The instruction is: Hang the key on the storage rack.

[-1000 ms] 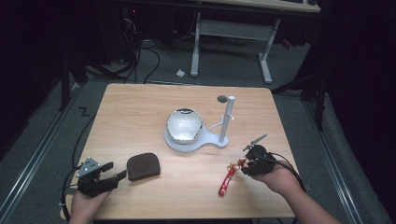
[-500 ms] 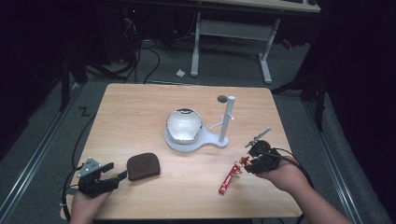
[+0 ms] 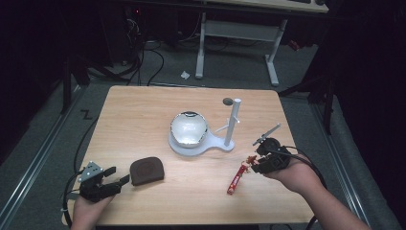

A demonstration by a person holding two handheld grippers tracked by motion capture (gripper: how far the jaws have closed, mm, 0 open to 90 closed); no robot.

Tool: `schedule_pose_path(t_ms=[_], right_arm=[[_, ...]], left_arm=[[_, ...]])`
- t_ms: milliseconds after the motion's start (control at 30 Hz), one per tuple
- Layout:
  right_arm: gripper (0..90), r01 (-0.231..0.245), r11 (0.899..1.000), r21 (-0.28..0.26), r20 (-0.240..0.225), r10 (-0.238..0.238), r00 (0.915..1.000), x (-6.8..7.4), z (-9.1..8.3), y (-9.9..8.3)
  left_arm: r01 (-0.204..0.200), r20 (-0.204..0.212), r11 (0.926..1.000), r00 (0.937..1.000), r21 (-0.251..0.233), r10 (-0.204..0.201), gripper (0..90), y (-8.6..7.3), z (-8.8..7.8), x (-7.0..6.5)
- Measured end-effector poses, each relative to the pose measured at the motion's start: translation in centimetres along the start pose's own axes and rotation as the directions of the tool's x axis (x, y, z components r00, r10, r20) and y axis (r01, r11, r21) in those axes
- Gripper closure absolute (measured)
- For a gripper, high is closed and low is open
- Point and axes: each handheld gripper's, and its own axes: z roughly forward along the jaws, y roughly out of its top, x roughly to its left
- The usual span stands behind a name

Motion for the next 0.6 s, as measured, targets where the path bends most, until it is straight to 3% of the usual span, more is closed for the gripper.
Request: schedule_pose_path(t_ms=[200,367,600], right_arm=[[66.6,-0.007,1.000,-0.004,0.001,0.007,1.0000,0.0,-0.7,0.4],[66.6,0.015,1.000,-0.014,-0.003,-0.015,0.9999,-0.2,-1.3,0.7],[66.5,-0.011,1.000,-0.014,-0.010,0.010,0.9999,-0.5,-2.3,1.1]], left_arm=[[-0.001,-0.003,1.0000,1.0000,-0.003,0.001,29.9,0.0,-0.1,0.0],[-0.002,-0.004,1.0000,1.0000,-0.001,0.002,29.9,0.0,0.0,0.0],[0.000,-0.003,1.0000,1.0000,-0.004,0.000,29.9,0.1,-0.1,0.1]])
